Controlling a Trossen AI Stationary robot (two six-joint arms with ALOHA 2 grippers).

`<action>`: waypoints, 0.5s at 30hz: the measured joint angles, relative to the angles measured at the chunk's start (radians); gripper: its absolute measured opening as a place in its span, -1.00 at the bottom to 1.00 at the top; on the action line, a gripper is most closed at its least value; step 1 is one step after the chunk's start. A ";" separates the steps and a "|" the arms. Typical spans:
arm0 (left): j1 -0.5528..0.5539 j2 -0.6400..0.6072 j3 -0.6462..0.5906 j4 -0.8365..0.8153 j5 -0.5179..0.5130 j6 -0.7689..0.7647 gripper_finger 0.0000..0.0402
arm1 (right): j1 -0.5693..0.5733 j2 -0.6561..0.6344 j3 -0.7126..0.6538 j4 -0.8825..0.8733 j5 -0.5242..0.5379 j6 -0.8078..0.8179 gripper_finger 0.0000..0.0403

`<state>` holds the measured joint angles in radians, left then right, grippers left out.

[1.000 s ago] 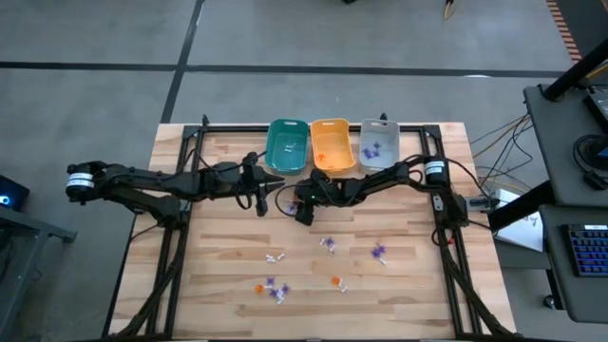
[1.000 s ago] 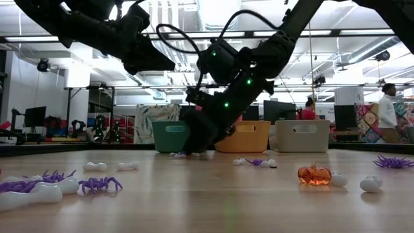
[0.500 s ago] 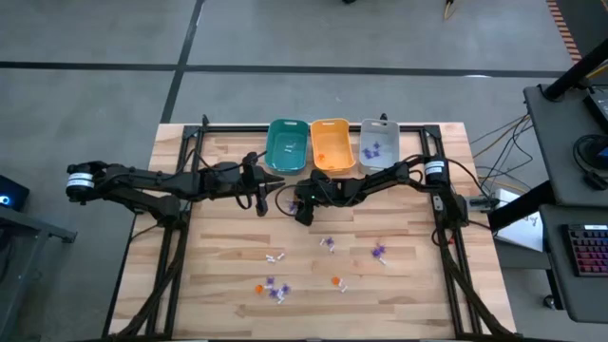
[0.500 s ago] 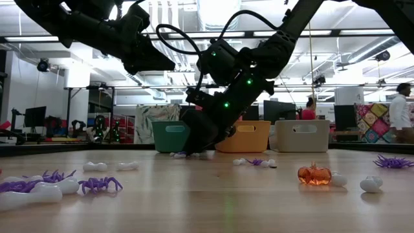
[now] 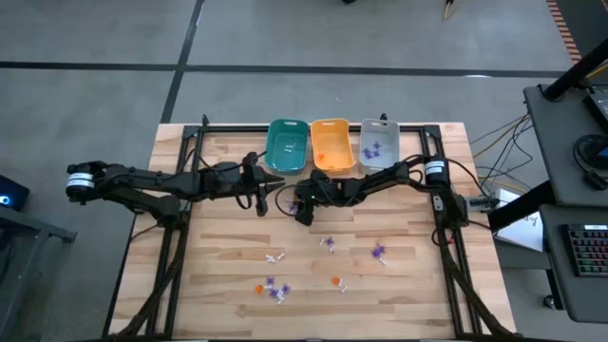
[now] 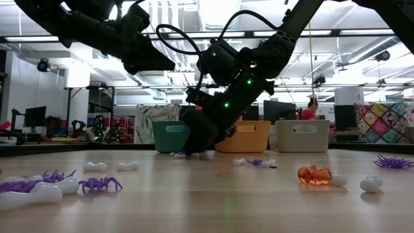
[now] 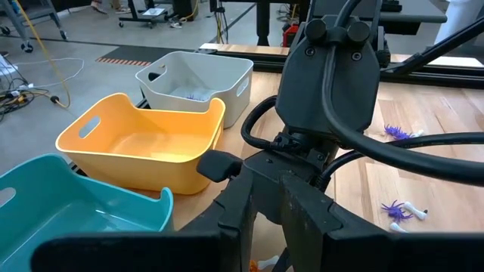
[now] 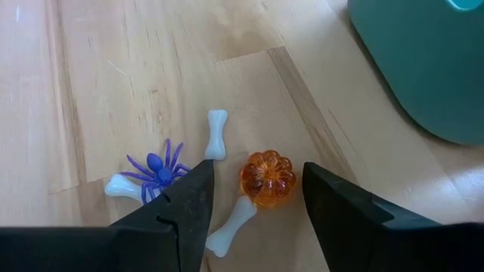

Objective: Sort Halloween decoration
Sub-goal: Put the orange pumpkin toy into the yellow bin

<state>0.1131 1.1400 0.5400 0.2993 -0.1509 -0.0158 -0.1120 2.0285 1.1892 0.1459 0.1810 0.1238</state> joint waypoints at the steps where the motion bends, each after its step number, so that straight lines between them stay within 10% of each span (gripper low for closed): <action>1: 0.000 0.000 0.000 0.000 0.000 0.000 -0.78 | -0.001 0.000 0.000 0.000 0.000 0.000 -0.04; 15: 0.000 0.000 0.000 0.000 0.000 -0.003 -0.78 | -0.006 0.000 -0.001 0.000 -0.003 0.010 -0.05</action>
<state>0.1131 1.1400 0.5400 0.2993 -0.1509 -0.0193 -0.1177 2.0285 1.1885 0.1459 0.1783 0.1333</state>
